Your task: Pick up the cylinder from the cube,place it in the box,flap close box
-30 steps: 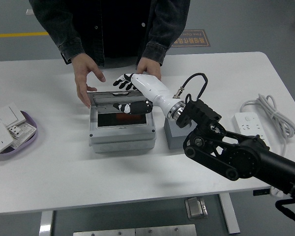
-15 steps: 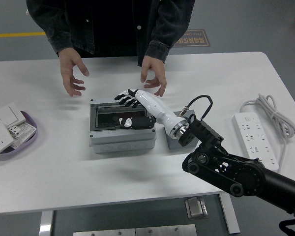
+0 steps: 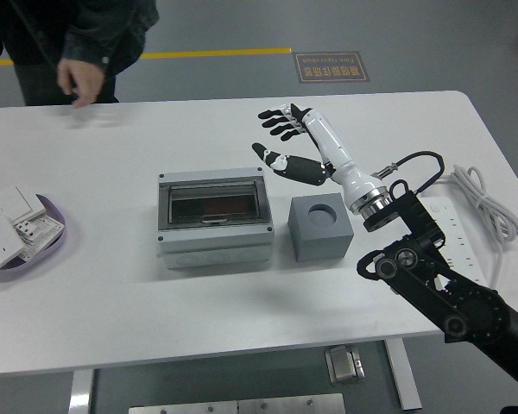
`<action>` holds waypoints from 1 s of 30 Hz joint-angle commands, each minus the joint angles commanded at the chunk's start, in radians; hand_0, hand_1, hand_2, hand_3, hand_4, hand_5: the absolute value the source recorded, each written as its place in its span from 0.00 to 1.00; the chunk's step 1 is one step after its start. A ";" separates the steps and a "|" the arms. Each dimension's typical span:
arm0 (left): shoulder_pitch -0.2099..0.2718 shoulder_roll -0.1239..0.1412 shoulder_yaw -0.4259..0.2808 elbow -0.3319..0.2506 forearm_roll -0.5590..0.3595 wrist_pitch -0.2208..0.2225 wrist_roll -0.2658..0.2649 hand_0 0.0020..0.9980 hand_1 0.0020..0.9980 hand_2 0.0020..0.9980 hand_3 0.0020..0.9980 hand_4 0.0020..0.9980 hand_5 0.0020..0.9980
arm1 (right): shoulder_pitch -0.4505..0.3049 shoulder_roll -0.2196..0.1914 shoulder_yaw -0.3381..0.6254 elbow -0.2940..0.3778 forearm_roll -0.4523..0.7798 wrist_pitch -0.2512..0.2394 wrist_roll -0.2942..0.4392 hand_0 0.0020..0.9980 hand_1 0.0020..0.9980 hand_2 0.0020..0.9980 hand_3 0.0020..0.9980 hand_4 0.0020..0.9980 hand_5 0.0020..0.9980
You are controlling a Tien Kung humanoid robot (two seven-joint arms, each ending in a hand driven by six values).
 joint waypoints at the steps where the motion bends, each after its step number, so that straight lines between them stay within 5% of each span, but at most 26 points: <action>1: 0.001 0.000 0.010 0.001 -0.013 0.002 -0.003 0.60 0.58 0.56 0.59 0.65 0.20 | -0.002 0.002 0.005 -0.006 0.006 0.003 0.005 0.55 0.60 0.64 0.69 0.76 0.39; 15: 0.008 -0.006 0.131 0.016 -0.142 0.010 -0.050 0.60 0.58 0.55 0.59 0.65 0.20 | -0.025 0.023 -0.011 -0.058 0.204 0.001 0.136 0.57 0.60 0.64 0.68 0.73 0.37; 30: 0.023 -0.012 0.118 0.015 -0.148 0.013 -0.049 0.60 0.58 0.55 0.59 0.65 0.20 | -0.183 0.052 0.114 0.039 0.298 0.021 0.215 0.57 0.61 0.63 0.66 0.71 0.39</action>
